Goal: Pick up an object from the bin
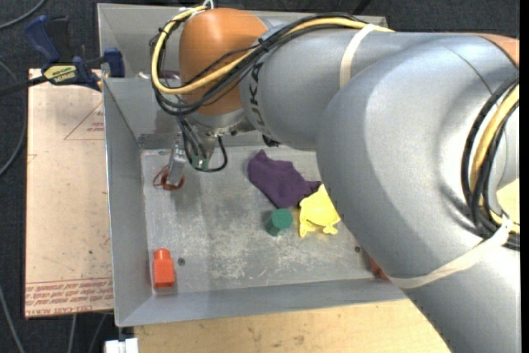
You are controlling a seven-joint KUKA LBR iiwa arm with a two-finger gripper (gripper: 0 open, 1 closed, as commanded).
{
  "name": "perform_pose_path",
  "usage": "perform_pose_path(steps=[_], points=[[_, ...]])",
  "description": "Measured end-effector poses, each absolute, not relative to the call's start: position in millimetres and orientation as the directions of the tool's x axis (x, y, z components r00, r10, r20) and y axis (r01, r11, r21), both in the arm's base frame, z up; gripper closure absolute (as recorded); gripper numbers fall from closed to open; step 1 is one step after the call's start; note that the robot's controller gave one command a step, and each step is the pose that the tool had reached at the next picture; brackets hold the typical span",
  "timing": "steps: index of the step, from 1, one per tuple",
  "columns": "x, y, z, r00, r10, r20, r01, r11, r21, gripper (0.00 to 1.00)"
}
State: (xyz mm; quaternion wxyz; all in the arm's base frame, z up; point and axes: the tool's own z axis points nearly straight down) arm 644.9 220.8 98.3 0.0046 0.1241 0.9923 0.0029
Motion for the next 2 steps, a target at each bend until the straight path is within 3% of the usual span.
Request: perform_pose_path(steps=[1,2], points=[[645.0,221,98,-0.969,0.247,-0.008,0.247,0.969,0.007,1.00],[651.3,225,213,-0.966,0.258,-0.011,0.258,0.966,0.010,1.00]])
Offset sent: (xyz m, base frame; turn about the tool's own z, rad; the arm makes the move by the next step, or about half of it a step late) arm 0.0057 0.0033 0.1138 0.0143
